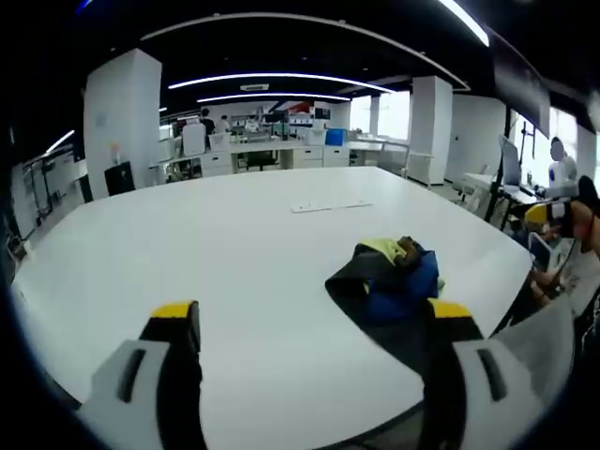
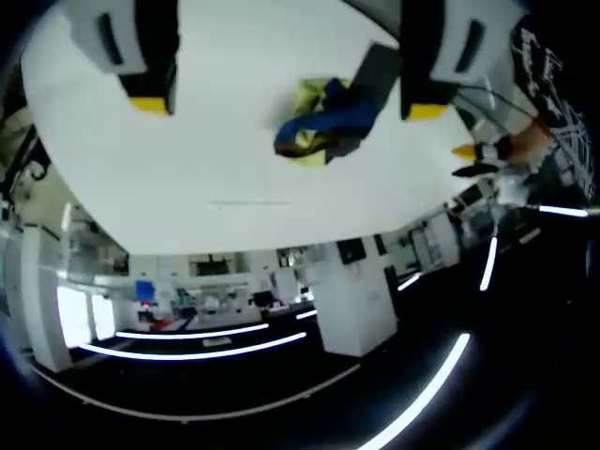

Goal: Fold the garment on the visible template until the final outline fits inside the template.

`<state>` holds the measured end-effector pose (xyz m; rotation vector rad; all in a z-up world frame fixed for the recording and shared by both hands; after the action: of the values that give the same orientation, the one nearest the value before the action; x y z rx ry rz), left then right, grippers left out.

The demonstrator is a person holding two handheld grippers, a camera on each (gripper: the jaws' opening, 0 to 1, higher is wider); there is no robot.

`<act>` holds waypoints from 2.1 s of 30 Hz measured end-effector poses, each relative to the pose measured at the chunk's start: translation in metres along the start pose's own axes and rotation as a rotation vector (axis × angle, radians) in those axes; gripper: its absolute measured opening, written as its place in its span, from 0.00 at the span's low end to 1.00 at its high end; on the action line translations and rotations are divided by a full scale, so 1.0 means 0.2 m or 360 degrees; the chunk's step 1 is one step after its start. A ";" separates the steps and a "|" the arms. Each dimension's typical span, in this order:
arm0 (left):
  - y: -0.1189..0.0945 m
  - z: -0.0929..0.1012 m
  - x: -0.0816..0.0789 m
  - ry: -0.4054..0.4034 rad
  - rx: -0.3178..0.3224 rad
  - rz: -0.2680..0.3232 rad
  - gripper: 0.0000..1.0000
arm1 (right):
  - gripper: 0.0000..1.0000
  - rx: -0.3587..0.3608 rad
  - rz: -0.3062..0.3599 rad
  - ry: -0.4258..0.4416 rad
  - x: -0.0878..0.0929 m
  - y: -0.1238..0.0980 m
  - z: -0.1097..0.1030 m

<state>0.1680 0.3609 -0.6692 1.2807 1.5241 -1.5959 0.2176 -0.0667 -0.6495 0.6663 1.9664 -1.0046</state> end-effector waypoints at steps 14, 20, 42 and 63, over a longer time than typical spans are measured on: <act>0.00 0.02 0.02 0.0006 0.0029 -0.0031 0.96 | 0.99 0.0011 -0.0027 -0.0009 0.02 0.01 0.01; 0.00 0.01 0.02 0.0012 0.0032 -0.0036 0.96 | 0.99 0.0025 -0.0047 -0.0032 0.02 0.02 0.01; 0.01 0.02 -0.01 0.0027 0.0053 -0.0018 0.91 | 0.99 0.0018 -0.0074 -0.0047 0.04 0.02 0.00; 0.08 0.06 -0.03 0.0111 0.0187 0.0045 0.81 | 0.99 -0.0040 -0.0073 -0.0136 -0.03 0.10 -0.02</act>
<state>0.1816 0.3455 -0.6726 1.4295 1.4651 -1.6597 0.2345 -0.0534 -0.6511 0.5578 1.9244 -1.0175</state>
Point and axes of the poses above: the point that each gripper's makers call its tool centre point, and the gripper's own axes: y roughly forward along the fingers, z roughly to its right, x roughly out of its underside, the point moved 5 cm from there along -y, roughly backward along the fingers, and after that the axes turned 9 degrees about y, right-handed, at the moved point
